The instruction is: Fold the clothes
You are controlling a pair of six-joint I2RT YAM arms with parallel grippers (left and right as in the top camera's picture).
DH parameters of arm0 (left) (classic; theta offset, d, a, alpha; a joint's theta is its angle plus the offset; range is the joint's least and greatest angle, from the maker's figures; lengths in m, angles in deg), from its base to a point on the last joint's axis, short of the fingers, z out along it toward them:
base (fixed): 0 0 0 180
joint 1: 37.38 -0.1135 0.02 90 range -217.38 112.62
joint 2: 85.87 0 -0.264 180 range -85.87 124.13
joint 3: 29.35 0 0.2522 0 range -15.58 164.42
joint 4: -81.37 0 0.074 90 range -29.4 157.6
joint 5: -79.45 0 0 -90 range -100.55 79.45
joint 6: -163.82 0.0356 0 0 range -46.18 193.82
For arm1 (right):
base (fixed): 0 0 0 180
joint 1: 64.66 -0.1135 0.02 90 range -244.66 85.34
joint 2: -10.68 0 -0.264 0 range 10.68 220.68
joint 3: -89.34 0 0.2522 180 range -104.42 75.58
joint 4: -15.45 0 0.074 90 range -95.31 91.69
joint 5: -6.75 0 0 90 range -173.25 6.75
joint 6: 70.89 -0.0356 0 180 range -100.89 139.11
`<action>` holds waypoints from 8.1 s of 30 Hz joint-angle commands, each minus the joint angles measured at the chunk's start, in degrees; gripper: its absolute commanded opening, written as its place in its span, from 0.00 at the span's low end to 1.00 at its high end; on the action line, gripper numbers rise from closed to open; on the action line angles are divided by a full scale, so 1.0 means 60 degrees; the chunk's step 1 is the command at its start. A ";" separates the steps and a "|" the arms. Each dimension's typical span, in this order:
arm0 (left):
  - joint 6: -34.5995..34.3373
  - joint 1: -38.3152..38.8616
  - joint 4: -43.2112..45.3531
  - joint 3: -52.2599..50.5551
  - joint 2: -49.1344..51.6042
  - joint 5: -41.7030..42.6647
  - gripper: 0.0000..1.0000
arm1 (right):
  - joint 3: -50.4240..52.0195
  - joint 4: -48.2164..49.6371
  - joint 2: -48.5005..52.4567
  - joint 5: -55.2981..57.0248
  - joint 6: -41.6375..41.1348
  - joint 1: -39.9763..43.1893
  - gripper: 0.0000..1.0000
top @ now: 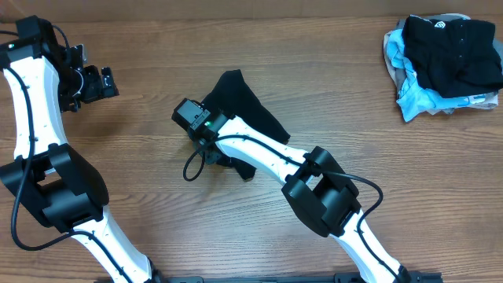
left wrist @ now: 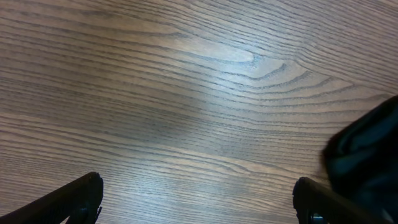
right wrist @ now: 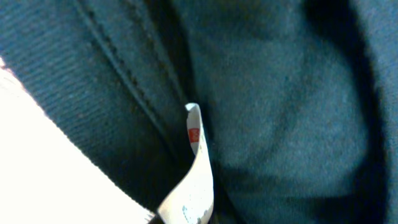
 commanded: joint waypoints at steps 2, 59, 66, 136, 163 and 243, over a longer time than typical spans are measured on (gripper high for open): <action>-0.0127 0.0022 0.0025 0.0069 0.0058 0.0127 1.00 | -0.1781 -0.1366 0.0036 0.0823 -0.0102 0.0627 0.04; -0.1428 0.0342 0.1494 0.0069 0.0058 0.0124 1.00 | -0.7468 0.0058 0.0004 0.1738 0.4284 1.1460 0.04; -0.1443 0.0535 0.1603 0.0069 0.0058 0.0120 1.00 | -0.6051 0.0124 0.0004 0.1075 0.4280 1.1056 0.04; -0.1617 0.0612 0.1636 0.0069 0.0601 0.0186 1.00 | -0.1960 0.3034 -0.1563 -0.3173 0.2226 1.2156 1.00; -0.1617 0.0612 0.1636 0.0069 0.0601 0.0186 1.00 | -0.6983 -0.4244 -0.4069 -1.0761 0.0481 1.1974 1.00; -0.1617 0.0612 0.1636 0.0069 0.0601 0.0186 1.00 | 1.6968 0.8561 -2.1391 -0.5049 0.2925 0.8255 1.00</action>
